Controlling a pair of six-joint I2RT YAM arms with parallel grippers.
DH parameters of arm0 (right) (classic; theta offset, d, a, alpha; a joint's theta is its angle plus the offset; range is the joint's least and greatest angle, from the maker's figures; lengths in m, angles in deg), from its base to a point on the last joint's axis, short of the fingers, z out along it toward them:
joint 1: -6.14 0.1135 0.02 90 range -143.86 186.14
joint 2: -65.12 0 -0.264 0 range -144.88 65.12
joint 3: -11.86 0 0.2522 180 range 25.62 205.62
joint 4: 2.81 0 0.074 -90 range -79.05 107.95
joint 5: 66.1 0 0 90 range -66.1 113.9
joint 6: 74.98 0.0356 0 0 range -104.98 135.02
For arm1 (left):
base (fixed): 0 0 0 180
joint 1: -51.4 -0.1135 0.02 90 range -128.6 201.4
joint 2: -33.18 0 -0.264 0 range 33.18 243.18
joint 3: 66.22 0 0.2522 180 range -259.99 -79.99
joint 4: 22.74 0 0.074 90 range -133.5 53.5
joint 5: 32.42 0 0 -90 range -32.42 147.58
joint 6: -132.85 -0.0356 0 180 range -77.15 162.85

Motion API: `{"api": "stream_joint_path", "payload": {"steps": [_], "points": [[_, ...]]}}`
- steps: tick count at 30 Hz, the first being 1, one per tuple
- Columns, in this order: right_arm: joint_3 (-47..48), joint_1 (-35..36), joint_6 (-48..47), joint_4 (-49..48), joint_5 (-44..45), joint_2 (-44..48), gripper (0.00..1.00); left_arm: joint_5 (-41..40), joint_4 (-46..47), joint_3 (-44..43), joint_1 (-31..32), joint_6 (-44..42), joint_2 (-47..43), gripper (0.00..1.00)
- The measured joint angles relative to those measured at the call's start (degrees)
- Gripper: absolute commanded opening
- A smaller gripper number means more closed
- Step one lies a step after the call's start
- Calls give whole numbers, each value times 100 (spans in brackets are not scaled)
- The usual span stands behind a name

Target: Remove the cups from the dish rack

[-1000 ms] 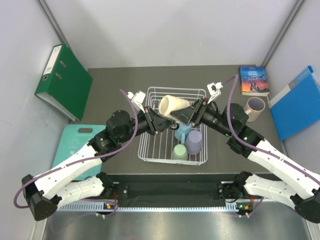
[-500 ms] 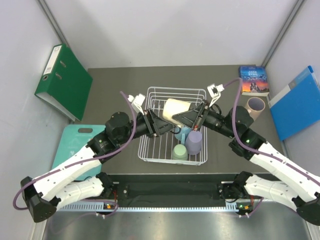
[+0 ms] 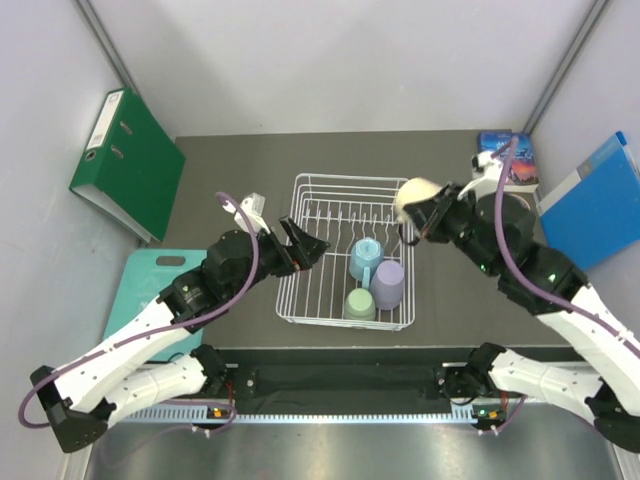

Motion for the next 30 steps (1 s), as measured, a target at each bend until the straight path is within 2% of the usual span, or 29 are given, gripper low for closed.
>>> {"api": "stream_joint_path", "payload": {"steps": [4, 8, 11, 14, 19, 22, 30], "points": [[1187, -28, -13, 1495, 1773, -662, 0, -538, -588, -208, 0, 109, 133, 95], [887, -262, 201, 2275, 2374, -911, 0, -911, -1311, -518, -2, 260, 619, 94], [107, -920, 356, 2503, 2175, -942, 0, -1038, -1762, -623, -2, 352, 981, 94], [-645, -1969, 380, 2559, 1818, -929, 0, -1088, -2105, -658, -2, 407, 1213, 93], [-1161, -3364, 216, 2470, 1152, -944, 0, -1104, -2343, -664, -2, 452, 1294, 93], [-1189, -3849, 136, 2243, 776, -1110, 0, -1088, -2378, -664, -2, 459, 1296, 93], [-1185, -4572, 28, 1694, 201, -2162, 0, -1091, -2479, -667, -2, 463, 1458, 93]]}}
